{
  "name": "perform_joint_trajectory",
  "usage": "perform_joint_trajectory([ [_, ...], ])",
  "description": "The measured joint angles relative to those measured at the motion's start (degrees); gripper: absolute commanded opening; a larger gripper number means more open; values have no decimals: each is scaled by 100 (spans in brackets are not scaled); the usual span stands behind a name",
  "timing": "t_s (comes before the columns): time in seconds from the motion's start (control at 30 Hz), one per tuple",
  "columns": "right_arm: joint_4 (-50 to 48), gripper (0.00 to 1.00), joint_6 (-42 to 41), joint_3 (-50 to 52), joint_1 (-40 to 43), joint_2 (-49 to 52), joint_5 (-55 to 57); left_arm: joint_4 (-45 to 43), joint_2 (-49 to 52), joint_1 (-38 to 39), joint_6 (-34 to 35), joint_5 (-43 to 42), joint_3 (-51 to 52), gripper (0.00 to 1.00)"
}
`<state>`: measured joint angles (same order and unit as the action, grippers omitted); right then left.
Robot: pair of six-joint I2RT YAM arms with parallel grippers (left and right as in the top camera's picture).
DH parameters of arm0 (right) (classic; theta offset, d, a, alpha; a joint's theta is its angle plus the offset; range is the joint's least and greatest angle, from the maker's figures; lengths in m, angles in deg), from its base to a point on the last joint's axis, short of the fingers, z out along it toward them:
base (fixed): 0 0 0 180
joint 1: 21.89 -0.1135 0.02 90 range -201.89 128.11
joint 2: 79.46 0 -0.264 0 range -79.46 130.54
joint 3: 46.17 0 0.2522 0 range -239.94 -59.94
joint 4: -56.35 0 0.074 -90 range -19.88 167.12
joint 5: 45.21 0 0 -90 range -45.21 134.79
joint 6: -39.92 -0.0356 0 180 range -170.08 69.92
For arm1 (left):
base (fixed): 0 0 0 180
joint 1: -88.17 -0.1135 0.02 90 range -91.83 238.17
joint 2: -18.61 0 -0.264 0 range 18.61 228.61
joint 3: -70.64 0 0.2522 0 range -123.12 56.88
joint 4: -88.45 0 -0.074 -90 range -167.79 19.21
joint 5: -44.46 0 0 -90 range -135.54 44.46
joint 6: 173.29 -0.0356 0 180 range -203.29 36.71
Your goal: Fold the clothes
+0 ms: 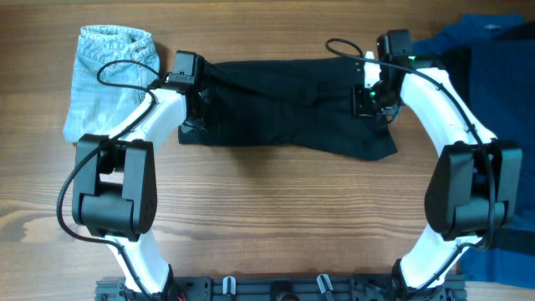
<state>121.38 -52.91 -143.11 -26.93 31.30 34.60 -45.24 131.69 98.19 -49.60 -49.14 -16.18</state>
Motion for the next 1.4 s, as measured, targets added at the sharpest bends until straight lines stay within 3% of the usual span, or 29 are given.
perform_joint_trajectory([
  [0.27,-739,4,245,142,-146,0,-31,0,87,0,0,0,-72,20],
  [0.53,-780,4,586,317,-323,267,-31,-4,105,0,0,0,-83,20],
  [1.0,-1652,4,595,321,-424,872,-9,-24,105,0,0,-22,-85,21],
  [1.27,-2789,5,380,319,-426,955,133,-17,109,0,0,-17,-85,20],
  [1.33,-3294,6,273,317,-426,973,348,-2,109,0,0,-20,-90,19],
  [1.4,-3856,21,164,315,-426,997,625,20,114,0,0,-20,-98,19],
])
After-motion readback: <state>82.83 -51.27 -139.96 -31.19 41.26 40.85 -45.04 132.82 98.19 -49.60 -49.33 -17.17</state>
